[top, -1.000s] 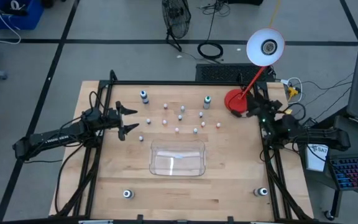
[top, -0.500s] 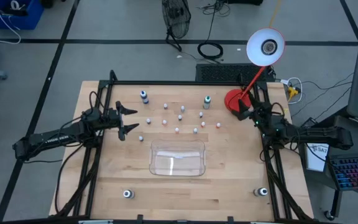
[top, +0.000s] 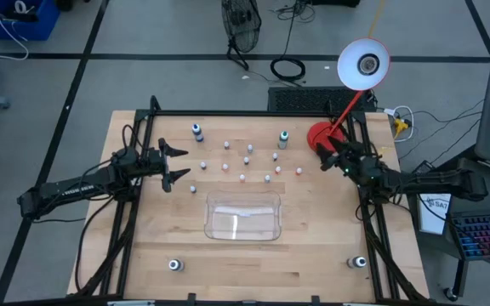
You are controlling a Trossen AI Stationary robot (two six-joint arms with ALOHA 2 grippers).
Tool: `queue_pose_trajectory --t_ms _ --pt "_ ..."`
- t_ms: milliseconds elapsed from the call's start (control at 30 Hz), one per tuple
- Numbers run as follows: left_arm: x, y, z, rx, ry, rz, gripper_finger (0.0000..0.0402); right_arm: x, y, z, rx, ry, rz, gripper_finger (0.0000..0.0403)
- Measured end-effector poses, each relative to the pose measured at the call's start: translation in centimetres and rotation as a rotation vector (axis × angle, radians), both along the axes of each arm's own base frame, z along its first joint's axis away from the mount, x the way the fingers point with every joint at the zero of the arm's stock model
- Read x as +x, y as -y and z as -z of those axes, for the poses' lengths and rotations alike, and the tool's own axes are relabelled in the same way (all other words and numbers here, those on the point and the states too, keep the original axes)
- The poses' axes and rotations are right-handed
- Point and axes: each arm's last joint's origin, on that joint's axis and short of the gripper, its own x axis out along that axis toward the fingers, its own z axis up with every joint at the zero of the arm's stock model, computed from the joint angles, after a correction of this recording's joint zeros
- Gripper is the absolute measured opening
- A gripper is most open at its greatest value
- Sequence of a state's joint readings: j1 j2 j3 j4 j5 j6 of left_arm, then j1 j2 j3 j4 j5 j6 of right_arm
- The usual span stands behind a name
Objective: Pick & Place food coloring
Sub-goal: Put the small orange food coloring bottle into the transparent bin
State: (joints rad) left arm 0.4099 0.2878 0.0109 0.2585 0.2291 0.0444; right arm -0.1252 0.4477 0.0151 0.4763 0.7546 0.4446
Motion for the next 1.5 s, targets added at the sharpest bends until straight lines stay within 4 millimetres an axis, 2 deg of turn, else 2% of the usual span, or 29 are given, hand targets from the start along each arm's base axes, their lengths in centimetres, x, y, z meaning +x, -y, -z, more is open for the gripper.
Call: queue_pose_trajectory --t_ms 67,133,167,200,300,400,500,600,700,767,867,1100,1300,1500 --pt "0.0 0.0 0.0 0.0 0.0 0.0 0.0305 0.2 -0.2 -0.4 -0.04 0.0 -0.111 0.035" --pt "0.0 0.0 0.0 0.0 0.0 0.0 0.0305 0.6 -0.5 0.3 -0.012 -0.084 -0.231 0.0348" --pt "0.0 0.0 0.0 0.0 0.0 0.0 0.0305 0.9 -0.6 0.1 0.015 -0.162 -0.28 0.0346" --pt "0.0 0.0 0.0 0.0 0.0 0.0 0.0305 1.3 -0.7 -1.0 0.04 -0.204 -0.314 0.0343" --pt "0.0 0.0 0.0 0.0 0.0 0.0 0.0305 2.4 -0.6 -4.9 0.134 -0.326 -0.29 0.0334" --pt "0.0 0.0 0.0 0.0 0.0 0.001 0.0305 3.6 -0.3 -6.8 0.259 -0.552 -0.247 0.033" --pt "0.0 0.0 0.0 0.0 0.001 0.005 0.0305 5.2 0.2 -9.7 0.39 -0.669 -0.203 0.033" --pt "0.0 0.0 0.0 0.0 0.001 0.004 0.0305 7.2 0.8 -10.4 0.547 -0.863 -0.204 0.033" --pt "0.0 0.0 0.0 0.0 0.001 0.005 0.0305 9.6 1.4 -10.5 0.659 -0.962 -0.237 0.0329" --pt "0.0 0.0 0.0 0.0 0.0 0.005 0.0305 10.6 1.8 -10.0 0.726 -1.045 -0.239 0.0329" --pt "0.0 0.0 0.0 0.0 0.0 0.005 0.0305 11.9 2.2 -8.1 0.771 -1.178 -0.221 0.0329" --pt "0.0 0.0 0.0 0.0 0.0 0.005 0.0305 14.2 2.8 -4.2 0.768 -1.275 -0.239 0.0329" --pt "0.0 0.0 0.0 0.0 0.0 0.005 0.0305 14.9 3.0 -1.5 0.746 -1.313 -0.263 0.0329" --pt "0.0 0.0 0.0 0.0 0.0 0.005 0.0305 14.7 3.1 0.5 0.731 -1.296 -0.271 0.0329"
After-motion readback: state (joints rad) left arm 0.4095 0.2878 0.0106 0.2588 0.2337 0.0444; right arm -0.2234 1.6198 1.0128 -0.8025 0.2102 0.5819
